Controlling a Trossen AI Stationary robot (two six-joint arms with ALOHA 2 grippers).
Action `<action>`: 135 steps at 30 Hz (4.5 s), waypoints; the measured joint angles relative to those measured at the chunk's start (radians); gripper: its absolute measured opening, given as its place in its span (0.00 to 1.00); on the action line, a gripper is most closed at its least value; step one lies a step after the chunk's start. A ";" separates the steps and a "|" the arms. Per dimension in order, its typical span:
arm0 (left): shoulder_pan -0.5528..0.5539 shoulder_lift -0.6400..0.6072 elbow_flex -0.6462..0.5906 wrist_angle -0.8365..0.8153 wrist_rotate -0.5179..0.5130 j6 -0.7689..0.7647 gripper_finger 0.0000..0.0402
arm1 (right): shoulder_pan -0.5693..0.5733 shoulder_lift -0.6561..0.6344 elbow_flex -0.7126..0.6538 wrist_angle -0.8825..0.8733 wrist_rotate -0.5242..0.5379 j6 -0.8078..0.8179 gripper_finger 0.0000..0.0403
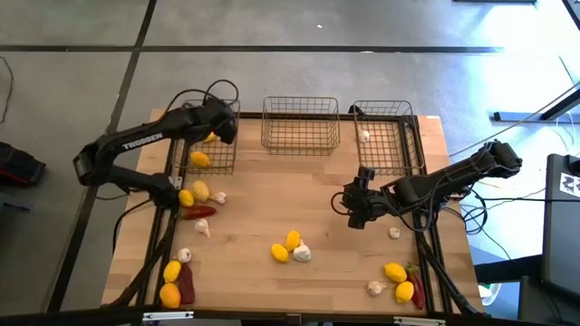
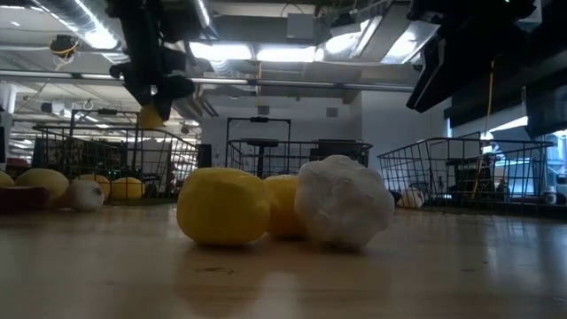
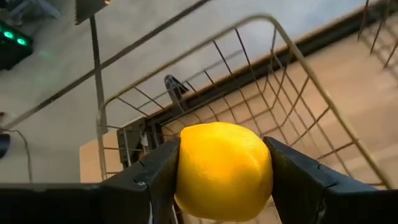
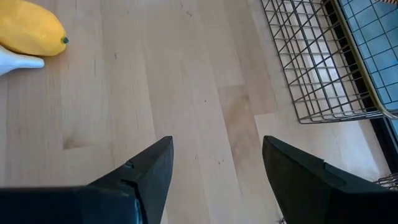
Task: Sort produce into baskets
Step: Put the yellow lemon into the left gold wire basket, then put the white garlic into the right gold wire basket
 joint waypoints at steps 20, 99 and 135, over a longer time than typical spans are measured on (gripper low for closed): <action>0.051 0.226 0.000 -0.109 0.104 0.078 0.51 | 0.000 0.000 0.000 0.000 -0.017 0.029 0.60; 0.052 0.015 -0.091 0.027 0.232 0.310 0.65 | 0.000 0.001 0.000 0.062 -0.002 -0.027 0.60; -0.649 -0.113 -0.083 0.175 0.399 0.061 0.65 | 0.000 0.001 0.000 0.055 0.000 -0.074 0.60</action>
